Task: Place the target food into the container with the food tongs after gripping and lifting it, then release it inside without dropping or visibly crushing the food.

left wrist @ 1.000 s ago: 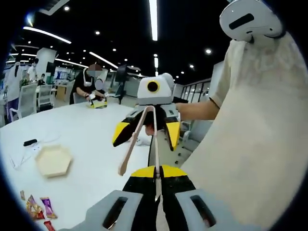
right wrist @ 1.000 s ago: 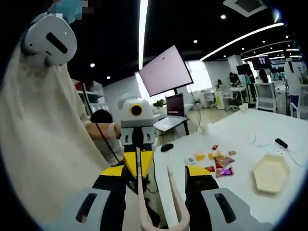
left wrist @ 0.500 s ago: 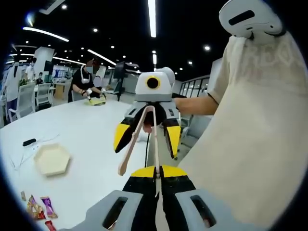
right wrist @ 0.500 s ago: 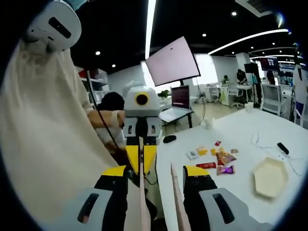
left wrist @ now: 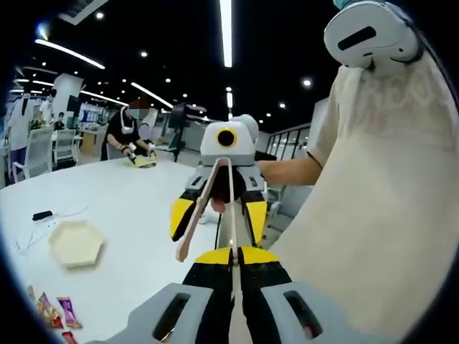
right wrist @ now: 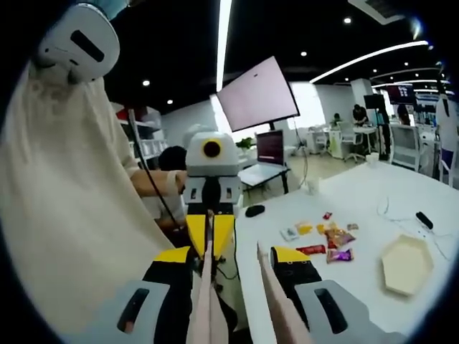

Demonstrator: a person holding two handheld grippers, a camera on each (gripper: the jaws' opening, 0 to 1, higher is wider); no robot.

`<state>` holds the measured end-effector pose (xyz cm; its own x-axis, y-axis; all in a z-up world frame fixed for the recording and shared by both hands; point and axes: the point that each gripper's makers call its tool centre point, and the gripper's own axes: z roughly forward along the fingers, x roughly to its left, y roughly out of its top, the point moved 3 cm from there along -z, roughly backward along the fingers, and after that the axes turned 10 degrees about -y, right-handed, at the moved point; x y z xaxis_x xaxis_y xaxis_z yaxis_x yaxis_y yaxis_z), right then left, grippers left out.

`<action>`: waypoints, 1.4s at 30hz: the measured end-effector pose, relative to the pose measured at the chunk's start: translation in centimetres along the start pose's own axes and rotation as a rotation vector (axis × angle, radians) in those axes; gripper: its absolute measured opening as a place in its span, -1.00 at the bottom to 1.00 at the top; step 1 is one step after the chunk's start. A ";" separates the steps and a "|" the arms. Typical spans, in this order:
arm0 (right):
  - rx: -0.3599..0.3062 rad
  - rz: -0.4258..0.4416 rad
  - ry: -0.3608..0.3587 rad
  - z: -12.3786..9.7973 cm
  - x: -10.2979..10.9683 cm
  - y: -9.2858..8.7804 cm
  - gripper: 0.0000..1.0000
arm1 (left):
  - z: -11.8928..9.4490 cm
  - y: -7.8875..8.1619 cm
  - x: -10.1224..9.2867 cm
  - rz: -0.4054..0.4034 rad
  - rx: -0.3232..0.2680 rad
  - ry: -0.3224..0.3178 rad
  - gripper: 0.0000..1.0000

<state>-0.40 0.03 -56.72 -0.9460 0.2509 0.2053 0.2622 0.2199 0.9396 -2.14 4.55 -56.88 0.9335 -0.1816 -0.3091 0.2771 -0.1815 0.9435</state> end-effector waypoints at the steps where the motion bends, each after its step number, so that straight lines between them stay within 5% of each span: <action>1: -0.002 0.001 0.001 0.0 0.1 0.0 -0.17 | 0.0 0.0 0.0 0.001 0.002 0.000 -1.00; 42: -0.030 0.036 0.015 -0.3 0.4 -0.1 -0.43 | 0.6 -0.5 -0.6 -0.003 -0.001 0.003 -1.00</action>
<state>-0.88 -0.18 -56.68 -0.9390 0.2436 0.2429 0.2904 0.1826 0.9393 -3.01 4.17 -57.24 0.9333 -0.1780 -0.3120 0.2805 -0.1813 0.9426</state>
